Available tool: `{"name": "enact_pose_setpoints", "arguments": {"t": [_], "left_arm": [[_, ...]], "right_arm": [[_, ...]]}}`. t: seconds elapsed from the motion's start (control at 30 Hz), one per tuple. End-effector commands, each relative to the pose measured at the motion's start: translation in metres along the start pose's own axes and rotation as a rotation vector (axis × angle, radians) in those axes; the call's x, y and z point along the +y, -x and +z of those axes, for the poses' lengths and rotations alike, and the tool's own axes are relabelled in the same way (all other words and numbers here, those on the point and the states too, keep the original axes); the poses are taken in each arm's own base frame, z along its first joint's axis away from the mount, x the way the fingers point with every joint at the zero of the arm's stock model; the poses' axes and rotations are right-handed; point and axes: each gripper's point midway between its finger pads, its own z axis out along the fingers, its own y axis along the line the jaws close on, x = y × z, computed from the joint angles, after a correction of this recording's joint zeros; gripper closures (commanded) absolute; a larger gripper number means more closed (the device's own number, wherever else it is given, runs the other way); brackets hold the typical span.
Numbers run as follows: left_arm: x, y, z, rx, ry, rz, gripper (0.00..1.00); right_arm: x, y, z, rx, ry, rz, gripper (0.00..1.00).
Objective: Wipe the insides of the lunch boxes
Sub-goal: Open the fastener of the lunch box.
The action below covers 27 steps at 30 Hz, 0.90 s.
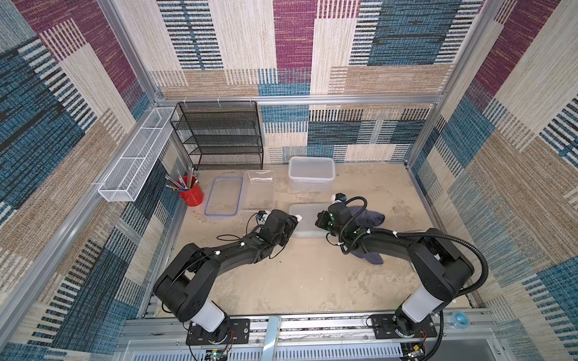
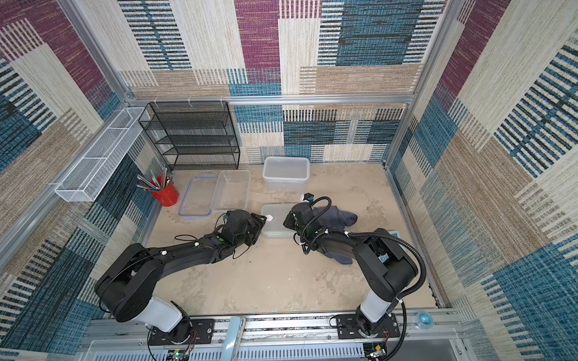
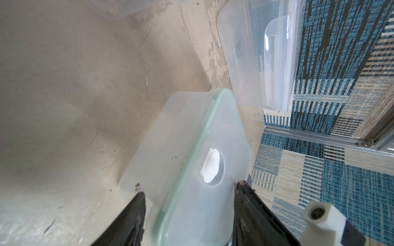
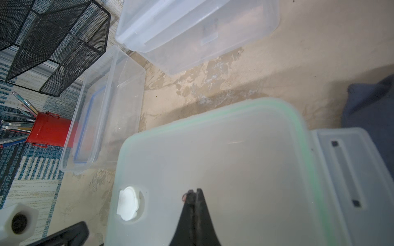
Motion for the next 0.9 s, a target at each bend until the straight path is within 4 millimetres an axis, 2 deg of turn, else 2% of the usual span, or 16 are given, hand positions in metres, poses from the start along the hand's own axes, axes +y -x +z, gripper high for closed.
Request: {"name": "enact_pose_setpoints", "arguments": {"t": [0.0,0.2,0.57,0.87], "left_arm": [[-0.01,0.006,0.001,-0.045,-0.063,-0.05,0.34],[-0.016,0.013,-0.006,-0.101,-0.074,-0.019,0.34],[-0.006,0.01,0.005,-0.094,-0.073,-0.048,0.33],[-0.011,0.009,0.017,-0.096,-0.088,-0.058,0.33]], "right_arm": [[-0.051,-0.051,-0.008,0.195,-0.185,-0.007,1.0],[-0.056,-0.057,-0.01,0.202,-0.187,0.012,1.0],[-0.059,-0.059,-0.012,0.197,-0.187,0.037,1.0],[-0.06,-0.059,-0.01,0.199,-0.193,0.041,1.0]]}}
